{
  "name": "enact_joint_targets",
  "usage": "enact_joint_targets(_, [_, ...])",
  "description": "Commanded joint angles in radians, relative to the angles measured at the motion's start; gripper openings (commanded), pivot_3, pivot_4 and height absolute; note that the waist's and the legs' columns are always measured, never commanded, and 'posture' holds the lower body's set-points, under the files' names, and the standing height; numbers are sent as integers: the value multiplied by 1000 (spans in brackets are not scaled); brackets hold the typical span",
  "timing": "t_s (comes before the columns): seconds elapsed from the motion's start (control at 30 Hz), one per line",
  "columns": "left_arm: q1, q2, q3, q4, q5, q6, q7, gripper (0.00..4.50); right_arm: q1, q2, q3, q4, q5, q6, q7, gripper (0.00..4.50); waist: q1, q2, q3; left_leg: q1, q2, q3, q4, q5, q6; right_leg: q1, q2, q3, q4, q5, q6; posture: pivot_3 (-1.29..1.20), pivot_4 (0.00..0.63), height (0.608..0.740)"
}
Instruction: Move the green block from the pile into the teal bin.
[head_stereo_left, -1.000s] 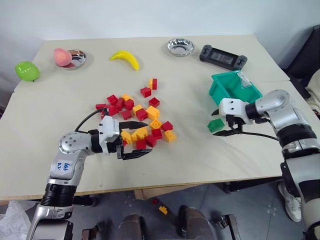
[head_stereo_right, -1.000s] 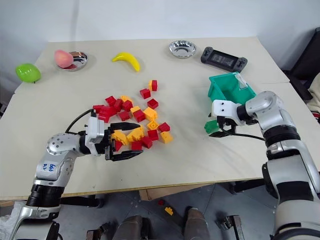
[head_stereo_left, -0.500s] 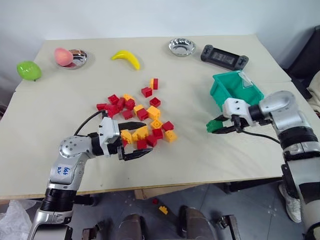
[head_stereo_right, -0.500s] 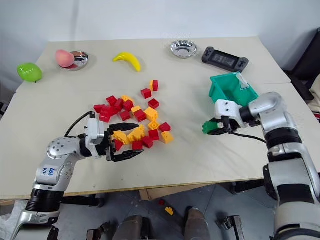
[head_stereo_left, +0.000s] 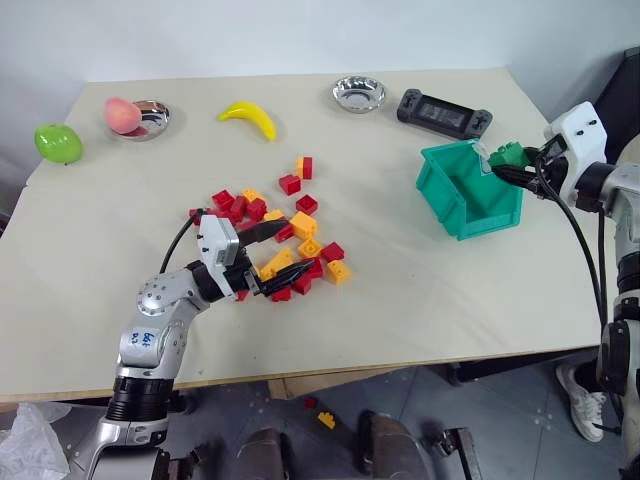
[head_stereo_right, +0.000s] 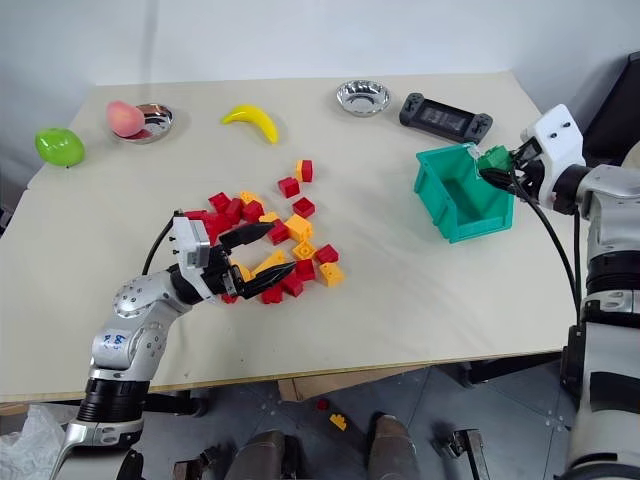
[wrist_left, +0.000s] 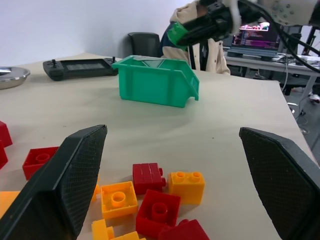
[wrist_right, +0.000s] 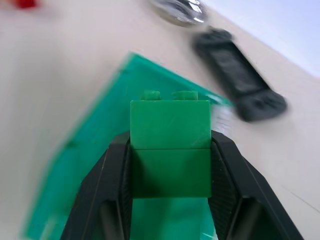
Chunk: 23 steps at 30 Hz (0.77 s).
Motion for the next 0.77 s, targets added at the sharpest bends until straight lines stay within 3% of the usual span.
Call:
enact_joint_targets(0.03, [-18,6,11,-22,-13,-9,3,4500,-26,12,-1,37,-5,-67,-19,2810,0,0,0,0,0,0,0,0,0,0,0,0,0,0,0,0,150,740])
enact_joint_targets(0.2, [3,80,50,2,12,-29,-12,4500,11,31,-12,47,-8,-307,-41,4417,0,0,0,0,0,0,0,0,0,0,0,0,0,0,0,0,150,740])
enact_joint_targets(0.27, [9,125,62,28,48,-73,-23,4500,73,59,-33,-12,63,-379,62,4468,0,0,0,0,0,0,0,0,0,0,0,0,0,0,0,0,150,740])
enact_joint_targets(0.43, [114,218,116,48,111,-178,-31,4500,458,132,-48,-530,379,-163,347,4468,7,0,0,0,0,-1,-1,0,0,0,0,-1,0,0,0,0,150,740])
enact_joint_targets(0.57, [237,245,185,85,120,-249,-20,4500,695,126,-20,-779,397,-128,353,4468,8,1,0,-1,0,-1,-2,0,0,0,0,-2,-1,0,0,0,150,740])
enact_joint_targets(0.77, [388,240,285,-7,103,-260,56,4500,838,142,-86,-813,386,-171,264,4468,7,1,0,2,1,-1,0,0,0,2,0,-1,1,0,-1,0,150,740])
